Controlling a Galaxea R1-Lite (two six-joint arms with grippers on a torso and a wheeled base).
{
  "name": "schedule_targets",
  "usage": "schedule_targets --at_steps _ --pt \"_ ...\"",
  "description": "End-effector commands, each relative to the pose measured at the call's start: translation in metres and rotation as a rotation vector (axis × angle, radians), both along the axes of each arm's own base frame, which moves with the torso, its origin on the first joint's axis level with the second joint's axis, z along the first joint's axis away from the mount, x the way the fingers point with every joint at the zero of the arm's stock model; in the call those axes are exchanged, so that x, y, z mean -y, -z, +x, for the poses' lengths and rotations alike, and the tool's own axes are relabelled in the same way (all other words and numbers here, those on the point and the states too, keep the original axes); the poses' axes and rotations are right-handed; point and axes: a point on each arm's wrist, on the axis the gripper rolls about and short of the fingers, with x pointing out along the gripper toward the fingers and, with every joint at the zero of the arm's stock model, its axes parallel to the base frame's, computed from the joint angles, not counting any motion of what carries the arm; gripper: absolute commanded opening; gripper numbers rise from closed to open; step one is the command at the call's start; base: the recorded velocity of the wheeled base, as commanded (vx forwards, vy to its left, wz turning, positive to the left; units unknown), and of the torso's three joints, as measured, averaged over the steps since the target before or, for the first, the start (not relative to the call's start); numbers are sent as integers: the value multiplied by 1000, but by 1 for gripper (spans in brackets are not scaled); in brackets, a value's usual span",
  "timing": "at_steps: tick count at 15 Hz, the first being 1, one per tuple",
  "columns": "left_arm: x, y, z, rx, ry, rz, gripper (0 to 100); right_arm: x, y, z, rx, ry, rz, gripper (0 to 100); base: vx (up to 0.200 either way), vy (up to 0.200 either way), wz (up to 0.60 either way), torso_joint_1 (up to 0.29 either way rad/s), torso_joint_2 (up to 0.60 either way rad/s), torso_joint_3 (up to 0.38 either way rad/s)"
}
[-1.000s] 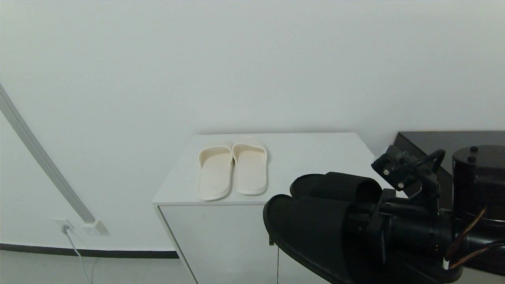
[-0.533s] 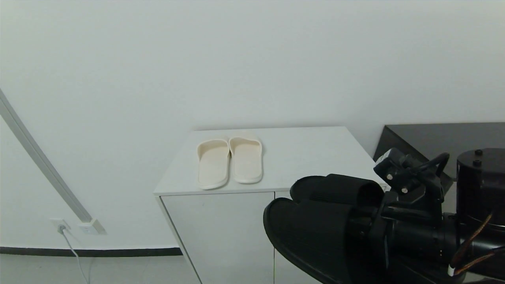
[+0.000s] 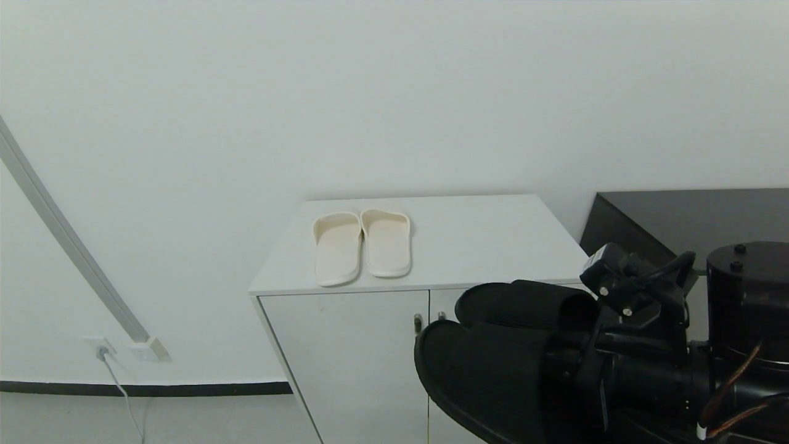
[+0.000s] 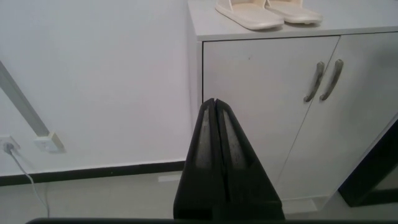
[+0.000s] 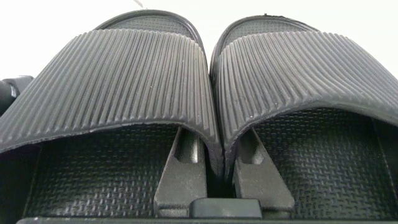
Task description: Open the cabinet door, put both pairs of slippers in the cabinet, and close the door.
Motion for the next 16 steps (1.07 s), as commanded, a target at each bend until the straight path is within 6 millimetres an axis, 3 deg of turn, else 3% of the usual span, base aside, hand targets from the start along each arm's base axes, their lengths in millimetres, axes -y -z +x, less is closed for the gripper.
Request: schedule_targets --at_steps 1,10,15,16 --pt "0 0 0 -1 -1 0 0 0 1 0 -2 -1 -3 0 0 0 0 0 0 0" --pt "0 0 0 -1 -1 -2 0 -2 4 -1 -11 -7 -13 0 0 0 0 -8 20 12" --pt "0 0 0 -1 1 0 0 -1 3 -2 -6 -9 -7 0 0 0 0 -197 478 279" --pt "0 0 0 -1 2 -2 100 -1 3 -2 -8 -10 -9 0 0 0 0 -207 544 330"
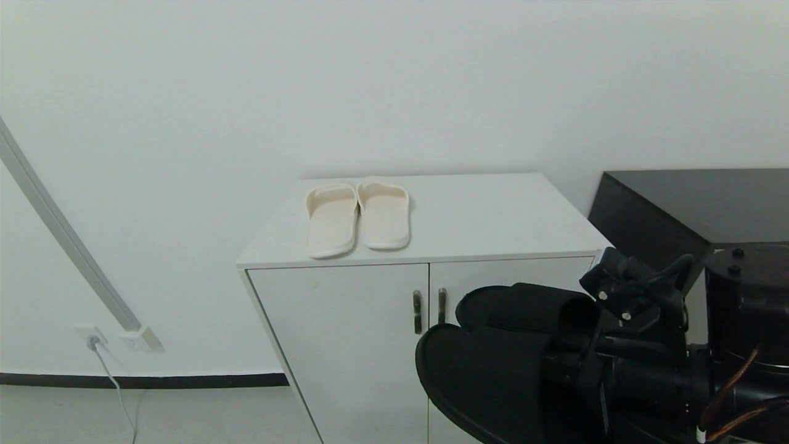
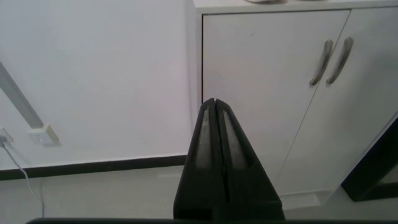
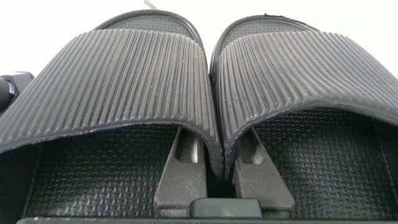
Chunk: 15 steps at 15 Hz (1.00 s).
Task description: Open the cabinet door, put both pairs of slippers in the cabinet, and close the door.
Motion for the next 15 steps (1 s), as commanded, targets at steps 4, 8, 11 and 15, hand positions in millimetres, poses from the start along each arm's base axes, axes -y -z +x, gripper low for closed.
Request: schedule_targets --at_steps 4,8,11,15 --pt "0 0 0 -1 -1 -3 100 0 4 -3 -9 -10 -8 0 0 0 0 -199 522 317" --pt "0 0 0 -1 -1 -3 100 -1 4 -3 -11 -10 -11 0 0 0 0 -179 504 319" --pt "0 0 0 -1 -1 -3 100 0 5 -3 -12 -10 -12 0 0 0 0 -150 478 320" --pt "0 0 0 -1 -3 -5 100 -1 5 -3 -12 -14 -12 0 0 0 0 -126 469 337"
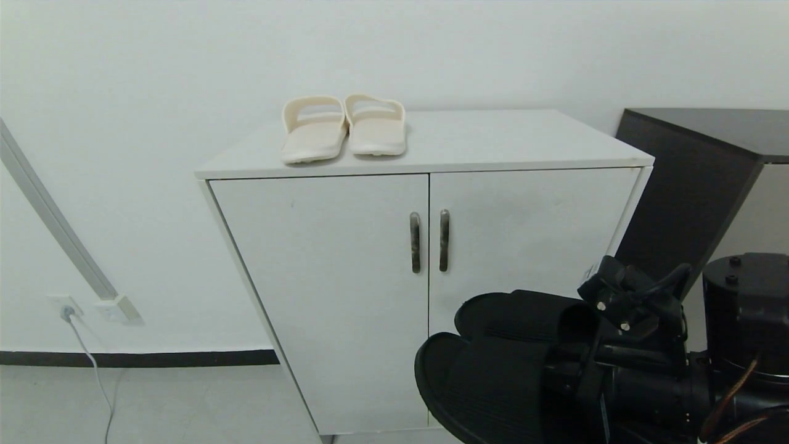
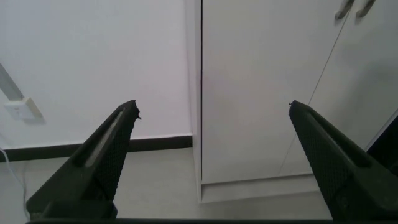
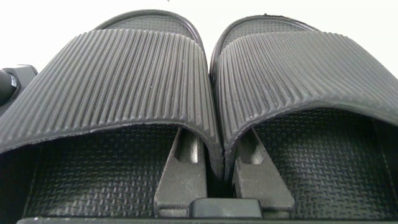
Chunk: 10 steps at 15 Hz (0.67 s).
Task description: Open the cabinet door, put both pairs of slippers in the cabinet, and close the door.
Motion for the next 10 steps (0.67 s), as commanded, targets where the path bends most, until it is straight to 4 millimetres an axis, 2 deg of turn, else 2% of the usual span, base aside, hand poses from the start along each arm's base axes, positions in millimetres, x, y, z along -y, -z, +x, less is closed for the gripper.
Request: schedule_targets --at_steps 1,8,10 --pt "0 0 0 -1 1 0 100 0 1 0 -2 -1 -2 0 0 0 0 -95 471 359" --pt "0 0 0 0 -9 5 100 0 1 0 -3 -1 -3 0 0 0 0 -52 429 378" --pt "0 0 0 0 -10 5 100 0 2 -1 -5 -1 -4 0 0 0 0 0 146 142"
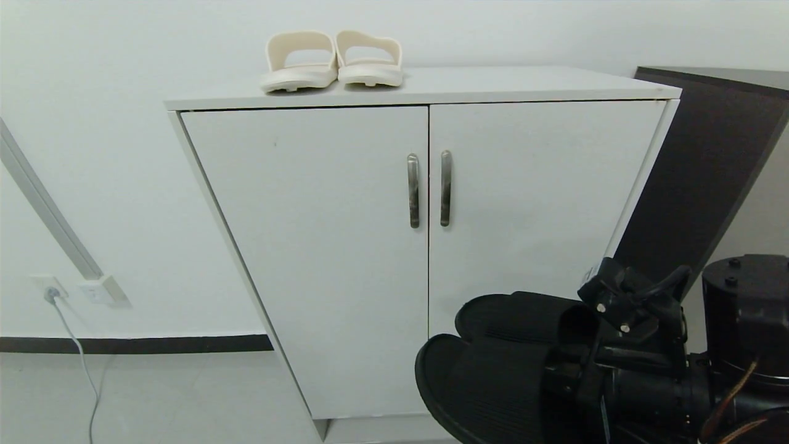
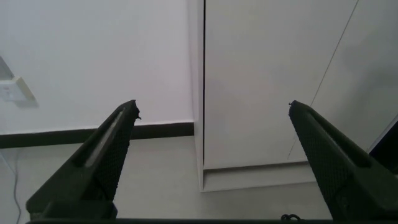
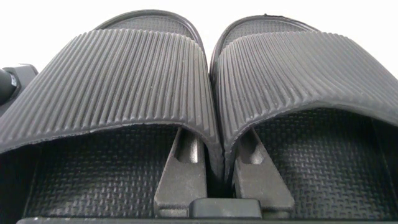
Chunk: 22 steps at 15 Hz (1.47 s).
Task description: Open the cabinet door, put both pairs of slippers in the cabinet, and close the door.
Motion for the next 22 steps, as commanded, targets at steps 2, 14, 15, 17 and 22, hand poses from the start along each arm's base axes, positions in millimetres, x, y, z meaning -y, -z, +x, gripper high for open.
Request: schedule_targets --at_steps 2,14,15,17,22 --pt "0 0 0 0 -1 -8 100 0 4 0 5 -2 6 0 0 0 0 -1 25 21" --pt "6 -91 32 -52 291 -128 100 -2 8 -2 9 -17 -1 0 0 0 0 0 0 0" --pt "7 -95 42 -59 328 -130 100 -3 8 -2 10 -18 0 0 0 0 0 0 0 0" --pt "9 -101 60 -79 400 -133 100 -3 8 -2 10 -18 0 0 0 0 0 0 0 0" --pt "14 -117 107 -99 542 -135 100 -4 8 -2 16 -21 7 0 0 0 0 0 0 0"
